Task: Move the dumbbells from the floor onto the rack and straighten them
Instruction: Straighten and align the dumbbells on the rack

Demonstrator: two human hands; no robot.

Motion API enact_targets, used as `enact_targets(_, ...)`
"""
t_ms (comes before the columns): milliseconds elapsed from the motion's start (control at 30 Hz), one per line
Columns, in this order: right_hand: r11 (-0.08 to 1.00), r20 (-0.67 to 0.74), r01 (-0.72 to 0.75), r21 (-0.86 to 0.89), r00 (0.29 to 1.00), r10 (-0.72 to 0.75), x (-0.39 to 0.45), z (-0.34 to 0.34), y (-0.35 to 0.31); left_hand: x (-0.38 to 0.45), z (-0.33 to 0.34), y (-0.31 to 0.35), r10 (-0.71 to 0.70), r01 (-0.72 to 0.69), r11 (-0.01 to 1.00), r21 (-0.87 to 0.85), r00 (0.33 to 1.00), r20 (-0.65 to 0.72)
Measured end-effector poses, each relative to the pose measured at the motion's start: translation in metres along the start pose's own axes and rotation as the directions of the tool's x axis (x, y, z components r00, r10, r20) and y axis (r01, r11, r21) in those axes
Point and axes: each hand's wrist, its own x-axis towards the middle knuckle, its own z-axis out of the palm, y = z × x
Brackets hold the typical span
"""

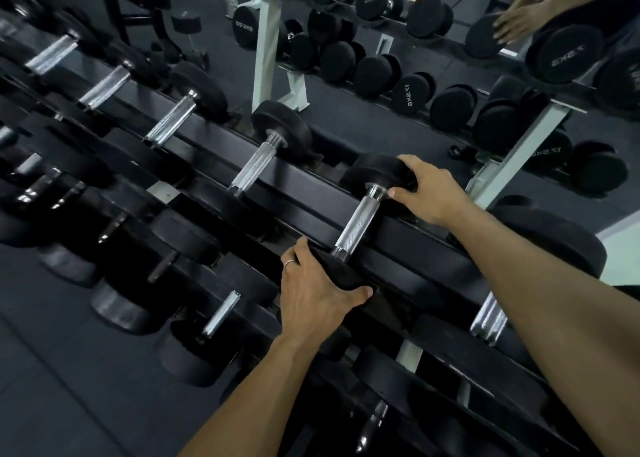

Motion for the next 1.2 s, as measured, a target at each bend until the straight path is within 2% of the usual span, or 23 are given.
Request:
enact_targets(200, 0.987, -0.027, -0.017, -0.159, 1.000, 0.013, -0.036, -0.013, 0.002, -0.008, -0.001, 0.000, 0.051, -0.051, 0.997, 0.053, 0.999, 0.007)
enact_targets(367, 0.974, -0.087, -0.069, -0.216, 0.995, 0.051, -0.072, -0.043, 0.016, -0.035, 0.002, 0.015, 0.231, -0.214, 0.958, 0.192, 0.971, -0.067)
enact_targets(467, 0.969, -0.129, -0.097, -0.229, 0.989, 0.068, -0.098, -0.057, 0.029, -0.054, 0.011, 0.030, 0.340, -0.326, 0.924, 0.200, 0.939, -0.042)
enact_targets(567, 0.967, -0.195, -0.096, -0.236, 0.979, 0.049, -0.120, -0.070, 0.045, -0.079, 0.029, 0.044, 0.401, -0.402, 0.898, 0.177, 0.915, 0.043)
enact_targets(700, 0.969, -0.226, -0.147, -0.199, 0.969, 0.100, -0.143, -0.086, 0.080, -0.111, 0.058, 0.054, 0.375, -0.389, 0.917, 0.083, 0.915, 0.146)
enact_targets(833, 0.973, -0.180, -0.193, -0.129, 0.969, 0.168, -0.162, -0.089, 0.115, -0.140, 0.085, 0.058, 0.300, -0.314, 0.949, 0.022, 0.924, 0.238)
enact_targets(933, 0.984, -0.114, -0.157, -0.086, 0.983, 0.147, -0.167, -0.086, 0.135, -0.140, 0.092, 0.064, 0.267, -0.275, 0.962, 0.003, 0.937, 0.223)
enact_targets(1033, 0.988, -0.096, -0.144, -0.049, 0.986, 0.139, -0.161, -0.086, 0.143, -0.132, 0.091, 0.069, 0.252, -0.275, 0.959, 0.061, 0.934, 0.252)
enact_targets(1200, 0.983, -0.078, -0.093, -0.157, 0.994, 0.081, -0.154, -0.088, 0.148, -0.130, 0.093, 0.068, 0.274, -0.296, 0.952, 0.072, 0.935, 0.227)
